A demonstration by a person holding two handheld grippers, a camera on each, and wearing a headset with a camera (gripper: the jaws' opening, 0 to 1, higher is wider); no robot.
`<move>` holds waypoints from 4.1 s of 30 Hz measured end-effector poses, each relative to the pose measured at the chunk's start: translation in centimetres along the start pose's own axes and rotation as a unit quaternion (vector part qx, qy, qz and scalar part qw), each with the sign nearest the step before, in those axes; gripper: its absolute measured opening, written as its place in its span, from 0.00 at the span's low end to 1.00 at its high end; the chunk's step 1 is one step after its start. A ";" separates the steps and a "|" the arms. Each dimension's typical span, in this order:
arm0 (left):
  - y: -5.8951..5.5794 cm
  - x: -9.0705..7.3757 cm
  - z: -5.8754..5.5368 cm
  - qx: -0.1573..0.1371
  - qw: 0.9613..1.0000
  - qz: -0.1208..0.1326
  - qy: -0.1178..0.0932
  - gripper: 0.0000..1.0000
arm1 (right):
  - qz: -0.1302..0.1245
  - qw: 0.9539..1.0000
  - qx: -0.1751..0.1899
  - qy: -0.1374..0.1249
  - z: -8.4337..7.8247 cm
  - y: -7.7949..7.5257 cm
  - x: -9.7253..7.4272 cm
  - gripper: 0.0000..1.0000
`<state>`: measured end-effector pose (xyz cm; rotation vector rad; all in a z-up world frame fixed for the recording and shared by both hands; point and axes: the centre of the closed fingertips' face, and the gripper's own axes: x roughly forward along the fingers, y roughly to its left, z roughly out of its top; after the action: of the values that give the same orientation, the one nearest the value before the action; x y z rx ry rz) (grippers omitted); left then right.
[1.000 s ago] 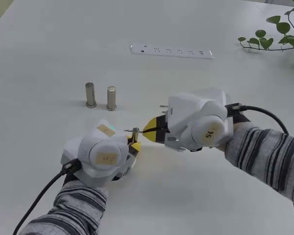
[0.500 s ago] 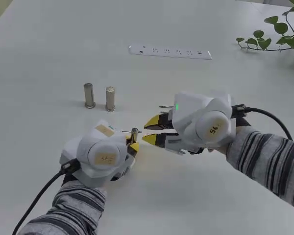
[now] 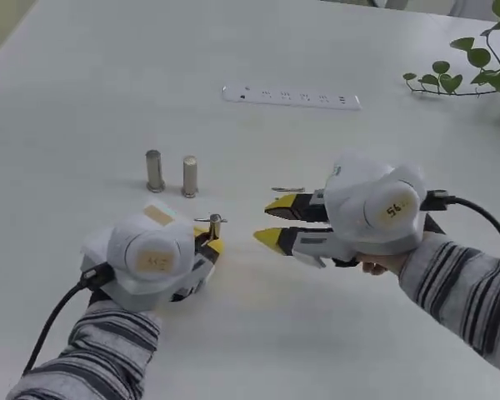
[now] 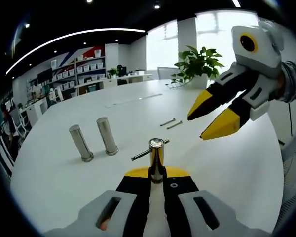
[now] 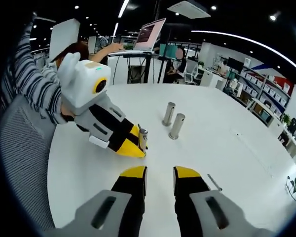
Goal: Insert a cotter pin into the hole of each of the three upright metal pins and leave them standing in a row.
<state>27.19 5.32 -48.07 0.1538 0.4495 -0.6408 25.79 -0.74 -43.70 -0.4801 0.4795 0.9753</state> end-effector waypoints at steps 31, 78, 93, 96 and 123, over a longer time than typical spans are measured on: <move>7.4 -1.4 -1.2 0.000 0.999 0.026 0.022 0.05 | -0.019 0.991 0.125 -0.031 -0.8 -0.3 -0.1 0.29; 5.8 -4.8 1.4 -0.048 0.998 0.028 -0.012 0.75 | -0.012 0.988 0.138 -0.069 4.0 -3.1 3.9 0.33; 4.5 -6.7 0.7 -0.044 0.998 0.036 0.002 0.94 | -0.008 0.986 0.147 -0.078 6.4 -3.4 10.3 0.34; 4.4 -7.1 0.8 -0.043 0.998 0.042 0.001 0.97 | -0.005 0.985 0.155 -0.073 5.8 -4.1 11.6 0.33; 3.9 -7.8 -0.1 -0.054 0.997 0.050 0.004 0.99 | -0.034 0.986 0.152 -0.064 5.7 -4.7 13.2 0.09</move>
<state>23.96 12.64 -44.61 0.0750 0.4808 -0.5169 37.04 9.03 -46.05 -0.1567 0.4825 0.8435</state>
